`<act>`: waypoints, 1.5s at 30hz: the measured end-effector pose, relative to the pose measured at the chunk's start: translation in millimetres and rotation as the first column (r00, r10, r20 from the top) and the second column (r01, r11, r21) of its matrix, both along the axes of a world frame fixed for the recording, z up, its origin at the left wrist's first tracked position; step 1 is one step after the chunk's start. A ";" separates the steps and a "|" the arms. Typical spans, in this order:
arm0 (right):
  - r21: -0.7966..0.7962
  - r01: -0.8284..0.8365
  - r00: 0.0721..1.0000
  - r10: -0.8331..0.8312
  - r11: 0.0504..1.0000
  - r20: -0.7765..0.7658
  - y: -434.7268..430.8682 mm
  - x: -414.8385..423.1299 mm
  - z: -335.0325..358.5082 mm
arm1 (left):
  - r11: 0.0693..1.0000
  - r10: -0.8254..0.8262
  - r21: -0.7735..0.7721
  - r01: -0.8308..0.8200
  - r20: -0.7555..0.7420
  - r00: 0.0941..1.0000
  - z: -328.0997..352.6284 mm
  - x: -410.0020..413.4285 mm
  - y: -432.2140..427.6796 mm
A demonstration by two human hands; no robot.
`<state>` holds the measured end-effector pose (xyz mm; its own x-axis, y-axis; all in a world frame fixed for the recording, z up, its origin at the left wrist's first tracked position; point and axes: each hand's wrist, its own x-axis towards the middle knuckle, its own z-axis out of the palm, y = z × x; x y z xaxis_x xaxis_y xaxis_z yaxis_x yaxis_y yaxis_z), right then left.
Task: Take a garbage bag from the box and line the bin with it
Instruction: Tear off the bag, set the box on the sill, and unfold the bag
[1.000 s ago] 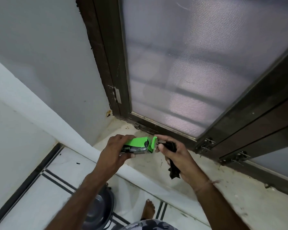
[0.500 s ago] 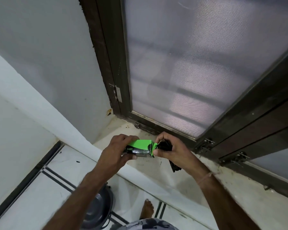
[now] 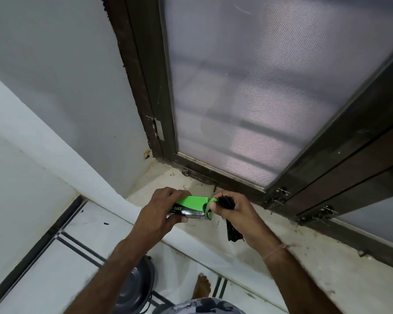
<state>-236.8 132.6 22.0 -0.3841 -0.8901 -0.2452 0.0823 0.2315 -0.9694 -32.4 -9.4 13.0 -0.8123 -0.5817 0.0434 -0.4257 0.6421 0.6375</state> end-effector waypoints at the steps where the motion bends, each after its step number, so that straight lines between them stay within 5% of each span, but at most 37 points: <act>1: -0.004 0.022 1.000 -0.022 1.000 0.003 -0.2 3.1 -0.7 | 1.000 -0.004 -0.006 0.004 0.006 1.000 -0.1 -1.2 0.6; 13: 0.006 0.216 0.976 -0.216 0.976 0.012 -6.0 24.9 -21.4 | 0.998 0.045 -0.051 -0.041 0.066 0.997 -7.3 -5.9 -5.9; 28: 0.171 0.251 0.958 -0.270 0.953 0.098 -8.5 36.0 -34.8 | 0.960 0.070 -0.281 0.008 0.265 0.962 -36.4 -2.5 -27.1; 32: 0.187 0.298 0.937 -0.325 0.936 0.129 4.7 55.6 -24.0 | 0.931 0.200 -0.326 -0.162 0.088 0.976 -23.3 7.0 6.5; 36: 0.188 0.296 0.925 -0.330 0.936 0.188 5.0 94.7 -15.1 | 0.954 0.268 0.161 -0.253 -0.075 0.961 -17.7 22.0 50.7; 40: 0.261 0.294 0.890 -0.363 0.919 0.276 -15.1 146.0 -11.3 | 0.627 0.430 0.722 -0.292 -0.008 0.903 -0.8 42.6 68.6; 42: 0.283 0.272 0.882 -0.355 0.920 0.308 -24.8 174.3 -8.6 | 0.475 0.514 0.818 -0.325 0.042 0.857 2.7 59.8 69.4; 45: 0.278 0.260 0.891 -0.340 0.925 0.301 -38.3 219.7 -7.8 | 0.371 0.601 0.867 -0.331 0.047 0.798 -0.2 100.9 62.4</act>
